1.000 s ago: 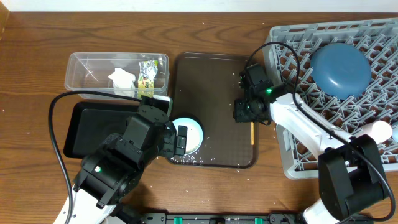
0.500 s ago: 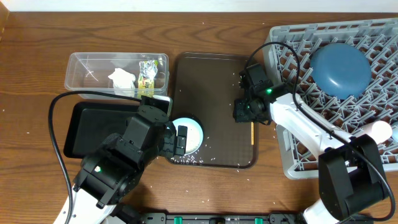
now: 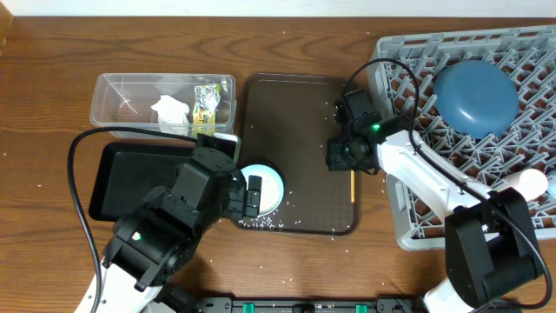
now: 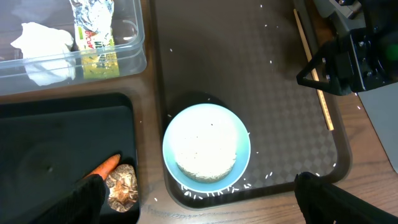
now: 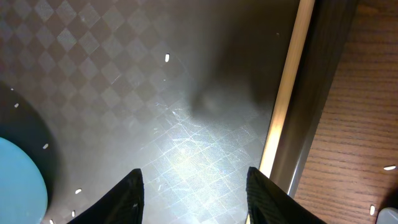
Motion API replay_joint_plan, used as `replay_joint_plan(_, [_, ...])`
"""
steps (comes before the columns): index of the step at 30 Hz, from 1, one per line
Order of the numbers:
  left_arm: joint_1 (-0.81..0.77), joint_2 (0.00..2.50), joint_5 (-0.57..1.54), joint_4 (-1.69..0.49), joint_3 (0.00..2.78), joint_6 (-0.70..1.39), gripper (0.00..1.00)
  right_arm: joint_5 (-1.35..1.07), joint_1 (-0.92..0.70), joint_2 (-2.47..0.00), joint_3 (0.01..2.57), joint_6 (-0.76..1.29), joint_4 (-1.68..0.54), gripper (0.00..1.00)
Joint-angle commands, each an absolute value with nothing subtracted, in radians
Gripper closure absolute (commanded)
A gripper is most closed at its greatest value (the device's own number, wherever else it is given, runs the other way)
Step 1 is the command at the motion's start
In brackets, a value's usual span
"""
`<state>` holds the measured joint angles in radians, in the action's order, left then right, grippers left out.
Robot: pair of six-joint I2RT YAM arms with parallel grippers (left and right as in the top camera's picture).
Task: Sort waste into correct bins and load items into the dishwasher rack
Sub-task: 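Lift the chopstick off the tray with the right gripper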
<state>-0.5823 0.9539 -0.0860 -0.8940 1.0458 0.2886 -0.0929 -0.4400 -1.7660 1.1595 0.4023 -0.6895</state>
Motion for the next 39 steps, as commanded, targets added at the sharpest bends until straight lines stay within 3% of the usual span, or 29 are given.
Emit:
replay_joint_plan(1, [-0.576,0.954,-0.098,-0.897,1.066,0.290,0.02,-0.078,-0.447,-1.758,1.161,0.414,-0.689,0.53])
replay_joint_plan(34, [-0.576,0.954,-0.098,-0.897,1.066,0.290,0.02,0.070,-0.446,-1.758,1.161,0.411,-0.696,0.49])
replay_joint_plan(39, [-0.576,0.954,-0.098,-0.897,1.066,0.290,0.02,0.079,-0.447,-1.764,1.155,0.413,-0.693,0.53])
